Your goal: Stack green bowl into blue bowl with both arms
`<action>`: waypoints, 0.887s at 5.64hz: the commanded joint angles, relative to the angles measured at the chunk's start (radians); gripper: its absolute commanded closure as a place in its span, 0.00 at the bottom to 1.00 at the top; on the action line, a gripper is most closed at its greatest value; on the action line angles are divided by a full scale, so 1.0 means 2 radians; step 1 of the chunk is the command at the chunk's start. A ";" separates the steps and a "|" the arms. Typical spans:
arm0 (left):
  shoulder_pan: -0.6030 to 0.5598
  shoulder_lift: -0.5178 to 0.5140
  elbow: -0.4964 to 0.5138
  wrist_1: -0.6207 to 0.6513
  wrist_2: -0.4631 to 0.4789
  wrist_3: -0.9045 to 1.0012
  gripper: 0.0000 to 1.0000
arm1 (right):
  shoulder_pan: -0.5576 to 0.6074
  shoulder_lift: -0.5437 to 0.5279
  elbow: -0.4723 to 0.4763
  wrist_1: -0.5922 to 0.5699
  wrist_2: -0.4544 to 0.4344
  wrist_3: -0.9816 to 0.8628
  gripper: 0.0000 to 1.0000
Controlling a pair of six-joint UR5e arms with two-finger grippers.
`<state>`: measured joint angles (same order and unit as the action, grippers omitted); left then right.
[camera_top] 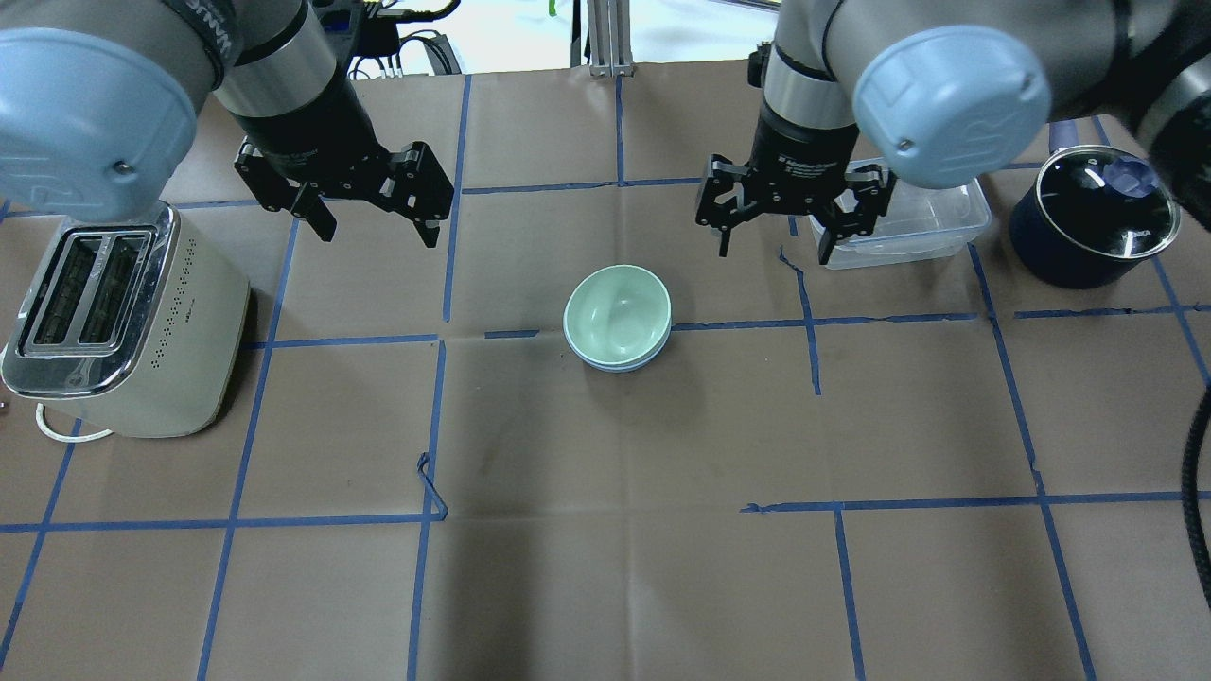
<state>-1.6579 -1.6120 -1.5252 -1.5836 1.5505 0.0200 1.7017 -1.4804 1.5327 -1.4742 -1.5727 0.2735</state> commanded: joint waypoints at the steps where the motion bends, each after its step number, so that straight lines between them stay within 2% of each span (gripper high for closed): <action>1: 0.001 0.004 0.003 0.000 0.002 -0.014 0.02 | -0.012 -0.048 0.004 0.041 -0.013 -0.006 0.00; 2: 0.004 0.018 -0.009 0.000 0.002 -0.020 0.02 | -0.022 -0.056 0.012 0.042 -0.008 -0.028 0.00; 5: 0.004 0.018 -0.011 0.001 0.001 -0.016 0.02 | -0.046 -0.058 0.011 0.040 -0.007 -0.056 0.00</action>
